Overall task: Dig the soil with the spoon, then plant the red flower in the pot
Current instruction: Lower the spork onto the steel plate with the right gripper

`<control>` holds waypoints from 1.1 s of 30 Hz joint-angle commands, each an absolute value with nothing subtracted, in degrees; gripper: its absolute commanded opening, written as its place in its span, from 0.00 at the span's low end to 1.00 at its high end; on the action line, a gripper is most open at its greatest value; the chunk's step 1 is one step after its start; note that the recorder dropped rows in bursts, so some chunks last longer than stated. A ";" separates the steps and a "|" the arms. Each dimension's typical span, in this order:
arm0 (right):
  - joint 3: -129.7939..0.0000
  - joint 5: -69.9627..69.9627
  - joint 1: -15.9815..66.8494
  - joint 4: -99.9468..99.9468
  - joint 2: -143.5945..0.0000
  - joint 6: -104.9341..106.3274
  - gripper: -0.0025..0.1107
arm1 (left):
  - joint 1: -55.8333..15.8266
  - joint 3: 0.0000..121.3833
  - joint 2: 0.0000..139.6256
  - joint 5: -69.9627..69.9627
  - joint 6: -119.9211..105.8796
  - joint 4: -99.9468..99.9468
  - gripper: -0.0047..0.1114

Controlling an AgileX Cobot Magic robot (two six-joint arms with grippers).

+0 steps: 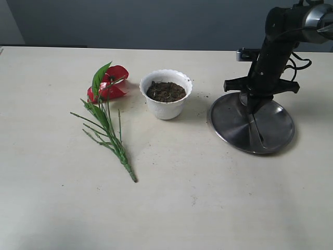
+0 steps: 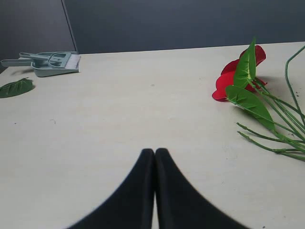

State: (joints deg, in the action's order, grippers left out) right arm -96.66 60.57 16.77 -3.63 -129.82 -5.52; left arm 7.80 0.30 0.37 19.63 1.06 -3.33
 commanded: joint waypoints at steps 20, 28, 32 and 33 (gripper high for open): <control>-96.79 59.69 19.09 2.46 -129.79 -12.61 0.02 | 7.79 0.00 0.00 19.29 1.10 -3.71 0.04; -96.79 60.53 19.09 3.19 -131.57 -12.63 0.02 | 7.79 0.00 0.00 19.29 1.10 -3.71 0.04; -96.71 59.58 19.09 3.19 -131.69 -12.87 0.02 | 7.79 0.00 0.00 19.29 1.10 -3.71 0.04; -96.71 59.58 19.09 3.19 -131.69 -12.87 0.02 | 7.79 0.00 0.00 19.29 1.10 -3.71 0.04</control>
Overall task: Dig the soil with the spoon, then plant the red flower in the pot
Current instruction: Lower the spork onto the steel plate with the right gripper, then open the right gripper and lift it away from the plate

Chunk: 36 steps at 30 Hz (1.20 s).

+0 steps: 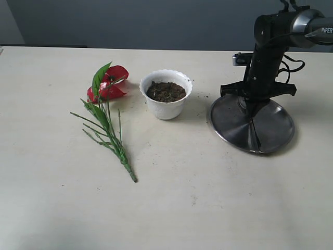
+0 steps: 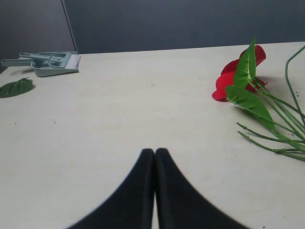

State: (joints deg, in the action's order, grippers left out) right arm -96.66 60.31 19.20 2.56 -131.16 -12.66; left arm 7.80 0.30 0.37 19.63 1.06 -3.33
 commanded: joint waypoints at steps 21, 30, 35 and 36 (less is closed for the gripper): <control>-96.82 58.99 19.09 3.42 -131.69 -12.87 0.25 | 7.79 0.00 0.00 19.29 1.10 -3.71 0.04; -98.49 62.08 19.09 3.28 -131.20 -12.87 0.26 | 7.79 0.00 0.00 19.29 1.10 -3.71 0.04; -98.65 62.36 19.09 3.28 -128.10 -12.87 0.26 | 7.79 0.00 0.00 19.29 1.10 -3.71 0.04; -98.65 62.51 19.09 3.28 -127.25 -12.87 0.26 | 7.79 0.00 0.00 19.29 1.10 -3.71 0.04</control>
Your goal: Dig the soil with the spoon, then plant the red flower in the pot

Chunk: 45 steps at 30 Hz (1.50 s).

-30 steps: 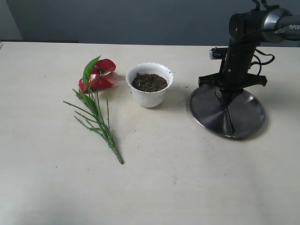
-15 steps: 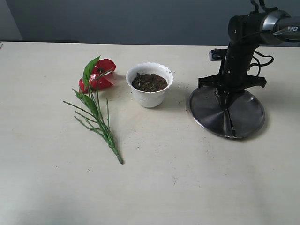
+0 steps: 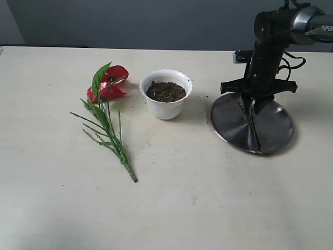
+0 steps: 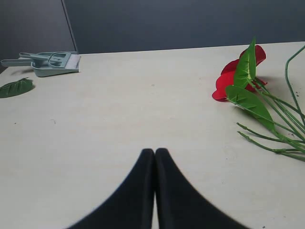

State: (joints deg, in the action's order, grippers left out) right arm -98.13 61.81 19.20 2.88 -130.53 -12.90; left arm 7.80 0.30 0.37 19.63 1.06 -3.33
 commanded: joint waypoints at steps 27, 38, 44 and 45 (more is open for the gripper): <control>-73.57 29.21 23.06 4.89 -93.38 -6.39 0.02 | 7.79 0.00 0.00 19.29 1.10 -3.71 0.04; -72.87 33.33 23.06 1.78 -86.28 -6.13 0.02 | 7.79 0.00 0.00 19.29 1.10 -3.71 0.04; -72.87 35.27 23.06 0.64 -85.19 -6.13 0.02 | 7.79 0.00 0.00 19.29 1.10 -3.71 0.04; -72.87 34.77 23.06 1.03 -85.19 -6.13 0.02 | 7.79 0.00 0.00 19.29 1.10 -3.71 0.04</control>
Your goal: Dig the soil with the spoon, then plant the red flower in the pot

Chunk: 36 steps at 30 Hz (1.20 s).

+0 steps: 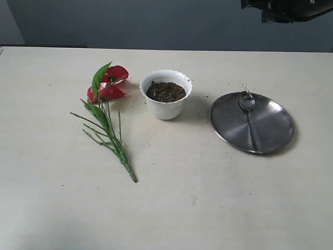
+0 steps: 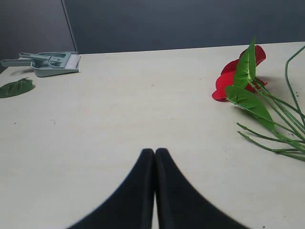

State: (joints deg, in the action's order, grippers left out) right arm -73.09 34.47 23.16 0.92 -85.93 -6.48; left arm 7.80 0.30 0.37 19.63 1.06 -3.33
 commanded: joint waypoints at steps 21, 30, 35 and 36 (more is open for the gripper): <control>-72.87 25.72 23.06 14.90 -82.92 -5.94 0.02 | 7.79 0.00 0.00 19.29 1.10 -3.71 0.04; -72.87 25.72 21.16 17.56 -76.00 -5.94 0.02 | 7.79 0.00 0.00 19.29 1.10 -3.71 0.04; -72.87 26.62 20.65 20.26 -72.42 -5.94 0.02 | 7.79 0.00 0.00 19.29 1.10 -3.71 0.04; -72.87 26.90 20.07 20.15 -71.89 -5.94 0.02 | 7.79 0.00 0.00 19.29 1.10 -3.71 0.04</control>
State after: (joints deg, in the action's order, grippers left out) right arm -73.09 26.30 21.27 19.18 -73.79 -6.09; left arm 7.80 0.30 0.37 19.63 1.06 -3.33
